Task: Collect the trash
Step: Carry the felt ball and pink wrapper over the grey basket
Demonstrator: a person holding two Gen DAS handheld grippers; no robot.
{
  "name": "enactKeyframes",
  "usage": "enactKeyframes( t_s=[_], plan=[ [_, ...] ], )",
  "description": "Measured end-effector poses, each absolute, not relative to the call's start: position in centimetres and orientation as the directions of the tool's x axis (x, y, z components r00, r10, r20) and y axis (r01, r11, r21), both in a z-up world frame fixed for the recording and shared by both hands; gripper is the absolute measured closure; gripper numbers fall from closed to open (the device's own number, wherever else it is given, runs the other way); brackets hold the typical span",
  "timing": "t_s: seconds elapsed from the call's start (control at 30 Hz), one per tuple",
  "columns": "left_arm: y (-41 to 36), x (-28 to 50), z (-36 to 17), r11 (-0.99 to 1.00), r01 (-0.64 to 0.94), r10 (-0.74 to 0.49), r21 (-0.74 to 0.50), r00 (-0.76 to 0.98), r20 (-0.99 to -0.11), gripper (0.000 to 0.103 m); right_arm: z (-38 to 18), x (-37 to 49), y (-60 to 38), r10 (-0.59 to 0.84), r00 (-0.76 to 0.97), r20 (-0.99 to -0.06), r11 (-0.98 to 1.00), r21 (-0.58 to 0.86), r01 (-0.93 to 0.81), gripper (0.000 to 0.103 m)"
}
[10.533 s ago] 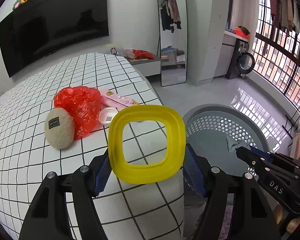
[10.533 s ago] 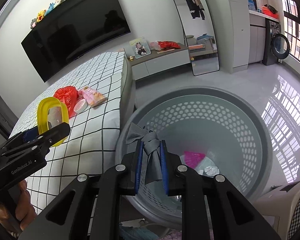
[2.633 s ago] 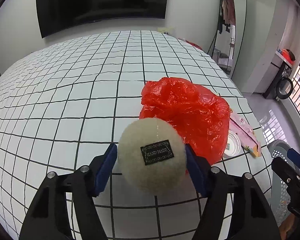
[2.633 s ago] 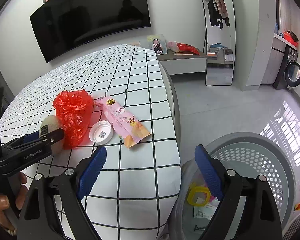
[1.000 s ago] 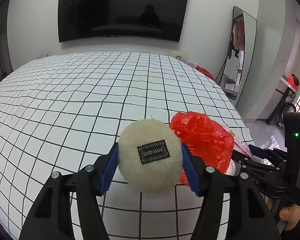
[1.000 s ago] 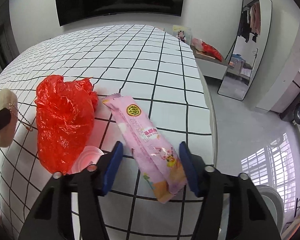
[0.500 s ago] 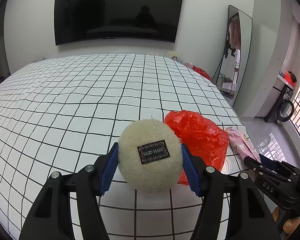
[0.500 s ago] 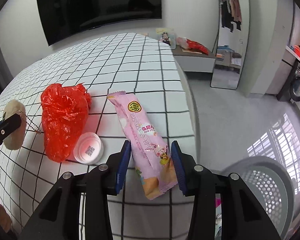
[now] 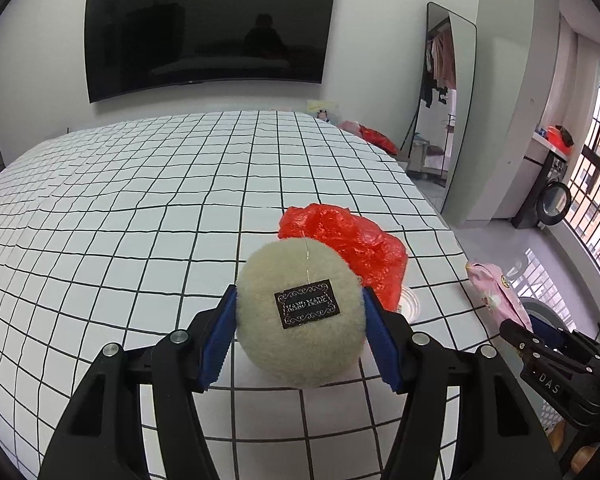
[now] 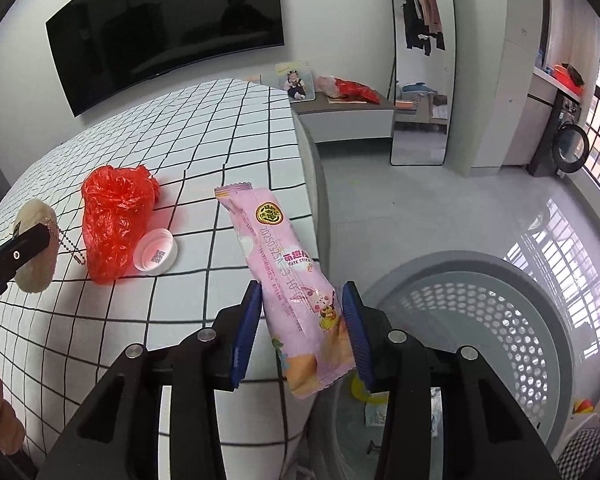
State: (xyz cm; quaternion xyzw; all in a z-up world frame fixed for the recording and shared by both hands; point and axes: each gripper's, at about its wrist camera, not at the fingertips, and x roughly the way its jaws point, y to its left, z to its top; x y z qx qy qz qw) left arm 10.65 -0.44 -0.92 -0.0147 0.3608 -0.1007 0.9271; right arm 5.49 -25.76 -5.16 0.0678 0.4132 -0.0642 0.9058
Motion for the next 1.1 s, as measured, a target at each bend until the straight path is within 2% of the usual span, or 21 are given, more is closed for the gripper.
enactKeyframes(
  t_s=[0.6, 1.1],
  plan=[
    [-6.8, 5.0, -0.4, 0.939, 0.335, -0.301, -0.077, 0.696, -0.652, 0.044, -4.1, -1.5, -29.9, -0.061, 0.682, -0.729, 0.955, 0.156, 0.252, 0.063],
    [-14.1, 1.6, -1.1, 0.872, 0.489, -0.381, -0.033, 0.633, -0.674, 0.044, -5.3, -9.0, -37.5, -0.192, 0.661, -0.726, 0.889, 0.157, 0.43, 0.063]
  ],
)
